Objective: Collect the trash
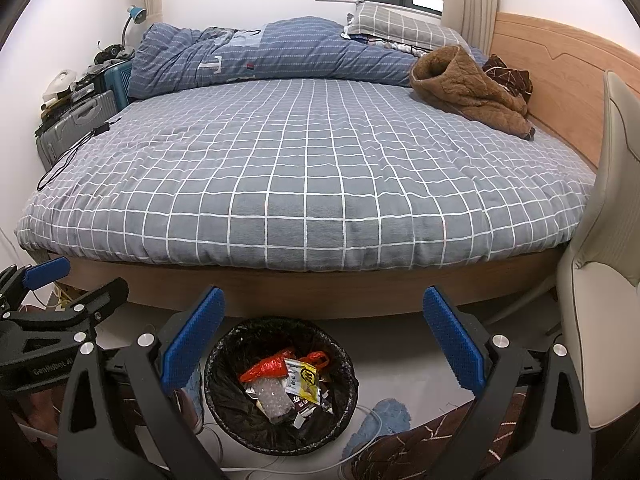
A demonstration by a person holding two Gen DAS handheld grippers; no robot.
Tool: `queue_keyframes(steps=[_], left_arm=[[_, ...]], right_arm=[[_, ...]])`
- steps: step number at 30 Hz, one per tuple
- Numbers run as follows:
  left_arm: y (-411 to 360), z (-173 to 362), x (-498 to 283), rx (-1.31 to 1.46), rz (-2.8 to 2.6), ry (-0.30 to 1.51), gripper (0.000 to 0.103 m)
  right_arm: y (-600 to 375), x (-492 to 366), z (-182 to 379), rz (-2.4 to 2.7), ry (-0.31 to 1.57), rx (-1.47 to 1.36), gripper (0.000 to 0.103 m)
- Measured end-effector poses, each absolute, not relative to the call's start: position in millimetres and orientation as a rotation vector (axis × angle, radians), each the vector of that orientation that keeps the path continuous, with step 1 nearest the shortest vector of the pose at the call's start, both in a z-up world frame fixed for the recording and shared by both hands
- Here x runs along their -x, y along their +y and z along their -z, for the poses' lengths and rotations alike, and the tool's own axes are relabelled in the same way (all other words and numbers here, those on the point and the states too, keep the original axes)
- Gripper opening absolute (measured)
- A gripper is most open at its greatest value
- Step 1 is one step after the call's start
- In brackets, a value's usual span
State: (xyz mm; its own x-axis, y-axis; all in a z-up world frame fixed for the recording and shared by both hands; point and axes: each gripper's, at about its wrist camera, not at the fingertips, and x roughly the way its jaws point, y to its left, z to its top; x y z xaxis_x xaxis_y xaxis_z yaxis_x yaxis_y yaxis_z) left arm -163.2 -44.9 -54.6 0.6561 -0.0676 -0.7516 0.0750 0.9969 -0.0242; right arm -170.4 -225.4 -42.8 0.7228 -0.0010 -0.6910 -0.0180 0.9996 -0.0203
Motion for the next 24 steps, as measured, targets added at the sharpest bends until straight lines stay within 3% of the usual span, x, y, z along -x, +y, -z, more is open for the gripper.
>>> queue_keyframes(steps=[24], left_arm=[[-46,48,166,-0.022,0.044,0.834,0.097]], right_arm=[[-233,172,32,-0.019,0.747,0.007,0.095]])
